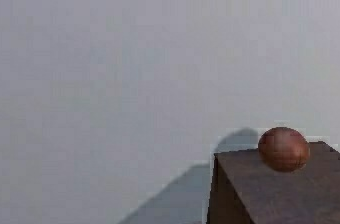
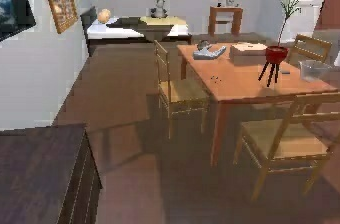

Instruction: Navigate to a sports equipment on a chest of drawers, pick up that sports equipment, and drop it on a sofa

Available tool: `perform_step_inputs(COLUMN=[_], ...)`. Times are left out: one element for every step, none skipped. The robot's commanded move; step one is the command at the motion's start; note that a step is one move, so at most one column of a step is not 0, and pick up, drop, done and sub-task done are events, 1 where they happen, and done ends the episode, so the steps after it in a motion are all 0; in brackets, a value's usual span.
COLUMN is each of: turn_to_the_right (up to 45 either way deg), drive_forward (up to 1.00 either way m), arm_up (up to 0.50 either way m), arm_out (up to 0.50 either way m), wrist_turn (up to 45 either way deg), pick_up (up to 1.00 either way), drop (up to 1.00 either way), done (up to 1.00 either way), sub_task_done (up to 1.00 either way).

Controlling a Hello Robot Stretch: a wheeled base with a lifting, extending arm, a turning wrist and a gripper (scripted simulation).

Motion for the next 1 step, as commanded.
perform_step_inputs(turn_to_the_right=[-45.0], drive_forward=[0.00], arm_up=[0.00], arm_out=[0.00], wrist_turn=[0.0], pick_up=[0.00], drop=[0.00], done=[0.00], sub_task_done=[0.00])
